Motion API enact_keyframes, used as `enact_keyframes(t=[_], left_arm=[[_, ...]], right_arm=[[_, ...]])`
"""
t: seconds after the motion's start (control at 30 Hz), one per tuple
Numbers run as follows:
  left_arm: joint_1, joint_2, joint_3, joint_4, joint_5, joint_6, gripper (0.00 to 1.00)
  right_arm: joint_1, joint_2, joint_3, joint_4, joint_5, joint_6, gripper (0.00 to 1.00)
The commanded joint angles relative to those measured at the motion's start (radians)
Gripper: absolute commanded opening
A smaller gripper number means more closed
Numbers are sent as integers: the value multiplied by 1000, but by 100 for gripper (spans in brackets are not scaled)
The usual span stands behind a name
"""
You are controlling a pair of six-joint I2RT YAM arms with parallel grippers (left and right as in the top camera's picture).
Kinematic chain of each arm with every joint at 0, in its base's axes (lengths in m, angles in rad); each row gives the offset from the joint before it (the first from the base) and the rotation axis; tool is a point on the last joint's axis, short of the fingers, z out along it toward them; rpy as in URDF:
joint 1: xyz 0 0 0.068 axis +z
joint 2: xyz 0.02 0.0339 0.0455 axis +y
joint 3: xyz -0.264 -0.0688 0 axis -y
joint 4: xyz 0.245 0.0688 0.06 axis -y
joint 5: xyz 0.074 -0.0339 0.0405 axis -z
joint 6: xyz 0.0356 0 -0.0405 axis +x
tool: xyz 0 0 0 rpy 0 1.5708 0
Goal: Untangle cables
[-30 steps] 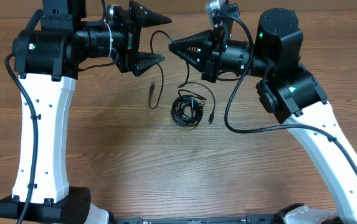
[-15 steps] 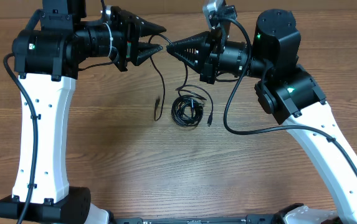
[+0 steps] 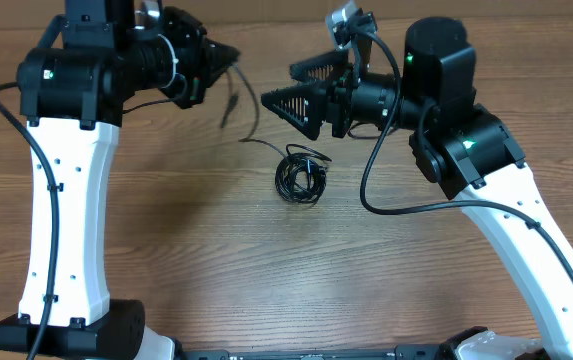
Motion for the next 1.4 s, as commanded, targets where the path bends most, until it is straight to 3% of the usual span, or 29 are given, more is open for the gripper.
enact_keyframes(t=[0.0,0.17,0.23,0.37,0.43,0.6,0.77,1.03,1.07,1.27,1.37], left_arm=[[36,3,12,6,-252,212,4],[36,3,40,-2,-477,484,4],[36,3,64,-21,-637,567,4],[37,3,77,-17,-977,655,4],[42,3,77,6,-1061,703,4],[91,4,77,112,-1096,867,4],[184,33,77,214,-1129,958,4],[270,208,77,420,-1127,1245,5],[270,252,77,457,-1154,1306,5],[285,412,77,624,-1522,1392,5],[334,517,77,722,-1548,1609,5]], right_arm=[[-3,-4,23,-105,171,0,100],[-3,13,22,-256,245,0,100],[-3,19,21,-306,253,-3,100],[-3,24,-5,-335,253,-32,100],[-3,24,-19,-335,253,-32,100],[-3,27,-24,-350,253,-73,100],[-3,28,-24,-361,253,-81,100],[-3,29,-24,-382,253,-104,100],[-3,29,-24,-397,253,-110,100],[-3,32,-24,-433,253,-145,100],[-3,45,-24,-472,253,-161,100]])
